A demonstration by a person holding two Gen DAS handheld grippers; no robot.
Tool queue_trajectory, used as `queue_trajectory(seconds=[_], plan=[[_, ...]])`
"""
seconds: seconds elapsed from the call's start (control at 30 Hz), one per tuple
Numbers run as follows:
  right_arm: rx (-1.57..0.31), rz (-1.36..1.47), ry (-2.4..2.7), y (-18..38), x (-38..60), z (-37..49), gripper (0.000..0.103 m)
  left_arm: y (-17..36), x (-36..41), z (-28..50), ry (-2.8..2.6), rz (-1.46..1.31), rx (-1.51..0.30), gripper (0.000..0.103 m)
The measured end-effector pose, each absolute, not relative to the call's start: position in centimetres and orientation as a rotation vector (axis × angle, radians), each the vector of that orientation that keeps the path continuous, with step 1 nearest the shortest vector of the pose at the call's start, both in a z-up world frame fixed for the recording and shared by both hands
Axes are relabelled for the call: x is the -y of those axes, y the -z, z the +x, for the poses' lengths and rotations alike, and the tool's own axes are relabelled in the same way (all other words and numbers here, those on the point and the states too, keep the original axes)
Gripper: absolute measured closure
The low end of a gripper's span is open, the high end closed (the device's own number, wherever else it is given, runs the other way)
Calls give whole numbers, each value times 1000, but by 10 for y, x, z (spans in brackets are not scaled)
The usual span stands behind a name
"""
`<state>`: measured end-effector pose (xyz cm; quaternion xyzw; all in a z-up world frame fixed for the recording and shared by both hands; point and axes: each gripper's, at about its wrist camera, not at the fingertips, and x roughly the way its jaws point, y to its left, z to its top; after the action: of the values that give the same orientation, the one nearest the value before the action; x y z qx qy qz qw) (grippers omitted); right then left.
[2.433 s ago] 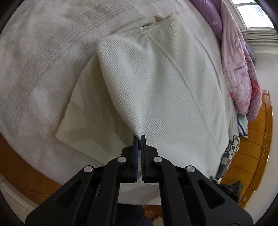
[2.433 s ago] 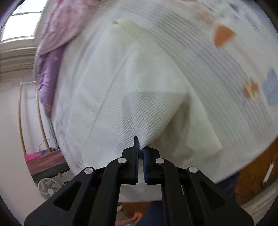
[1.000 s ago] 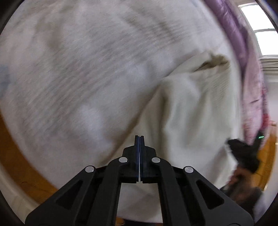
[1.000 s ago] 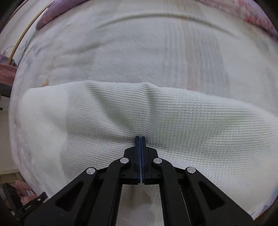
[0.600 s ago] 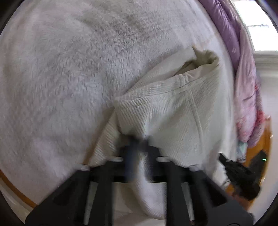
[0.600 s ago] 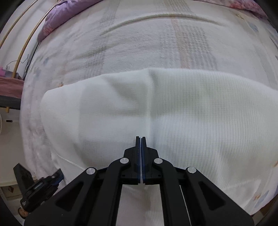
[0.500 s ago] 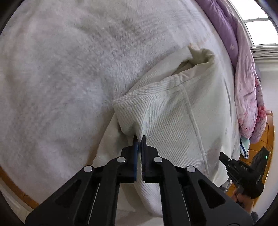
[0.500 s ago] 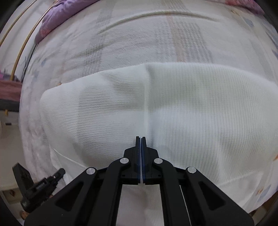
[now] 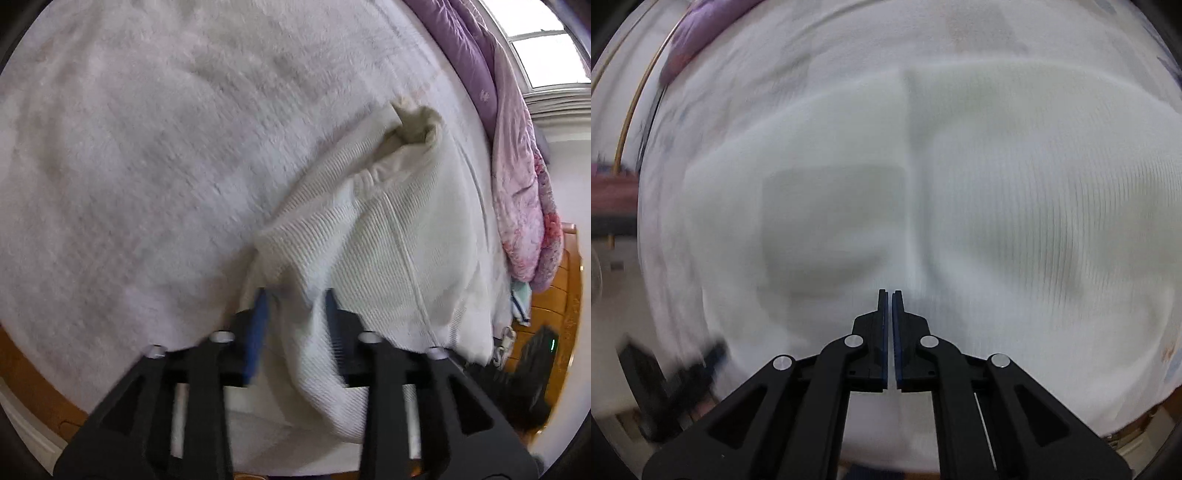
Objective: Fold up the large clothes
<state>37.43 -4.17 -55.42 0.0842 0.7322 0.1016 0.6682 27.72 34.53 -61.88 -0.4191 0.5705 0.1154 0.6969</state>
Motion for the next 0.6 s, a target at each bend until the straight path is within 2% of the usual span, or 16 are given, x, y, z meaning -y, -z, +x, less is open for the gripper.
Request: queue_trajectory(seconds=[0.03,0.1,0.27,0.4,0.6], plan=[[-1690,176,-216,569,42,364,103,619,-349,274,-262,-936,-1267,57],[-1648,221,-206,587,52,347,103,624,-355,268,-276,-971,-1286,54],[-1630,378,-150,567,59,325,102,638,-364,248,-235,-1128,-1313,54],[-1648,293,-192,583,53,294,103,651,-356,239,-221,-1163,-1337,54],[-1656,286,-231,588,60,297,103,662,-352,246,-209,-1163,-1359,48]])
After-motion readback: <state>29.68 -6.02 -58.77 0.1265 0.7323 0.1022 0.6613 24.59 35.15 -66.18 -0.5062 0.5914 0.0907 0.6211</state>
